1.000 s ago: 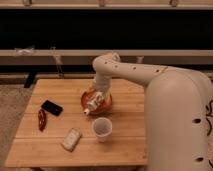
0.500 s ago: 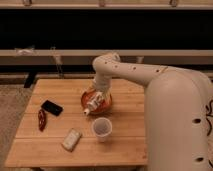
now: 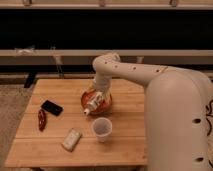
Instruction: Place the pepper on the white sponge
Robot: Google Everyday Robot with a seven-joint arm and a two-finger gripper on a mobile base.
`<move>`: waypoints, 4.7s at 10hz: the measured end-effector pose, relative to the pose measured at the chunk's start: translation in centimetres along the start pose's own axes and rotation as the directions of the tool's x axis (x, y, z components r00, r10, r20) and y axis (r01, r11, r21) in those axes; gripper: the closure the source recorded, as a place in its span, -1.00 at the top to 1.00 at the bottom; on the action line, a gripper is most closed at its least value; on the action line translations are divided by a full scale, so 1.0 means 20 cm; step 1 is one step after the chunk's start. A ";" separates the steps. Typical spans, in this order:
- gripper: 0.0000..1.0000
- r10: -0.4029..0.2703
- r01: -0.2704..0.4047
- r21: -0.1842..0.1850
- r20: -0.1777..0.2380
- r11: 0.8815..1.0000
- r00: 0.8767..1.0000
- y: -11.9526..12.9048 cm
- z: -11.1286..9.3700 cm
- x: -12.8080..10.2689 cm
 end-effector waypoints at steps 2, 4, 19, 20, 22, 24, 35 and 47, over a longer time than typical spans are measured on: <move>0.60 -0.003 0.003 -0.001 0.000 1.000 1.000 0.00 0.00 0.00; 0.60 -0.056 0.056 0.003 -0.005 0.998 0.998 -0.01 -0.02 -0.04; 0.60 -0.775 0.782 -0.081 0.100 0.618 0.624 -0.97 0.38 -1.10; 0.60 -0.762 0.768 -0.081 0.097 0.636 0.641 -0.98 0.45 -1.11; 0.60 -0.748 0.752 -0.091 0.086 0.652 0.658 -0.99 0.55 -1.19; 0.60 -0.753 0.756 -0.106 0.078 0.646 0.654 -1.02 0.62 -1.25; 0.30 -0.766 0.766 -0.129 0.062 0.629 0.640 -1.25 0.82 -1.18; -1.00 -0.702 0.702 -0.056 0.032 0.710 0.712 -0.63 0.34 -1.08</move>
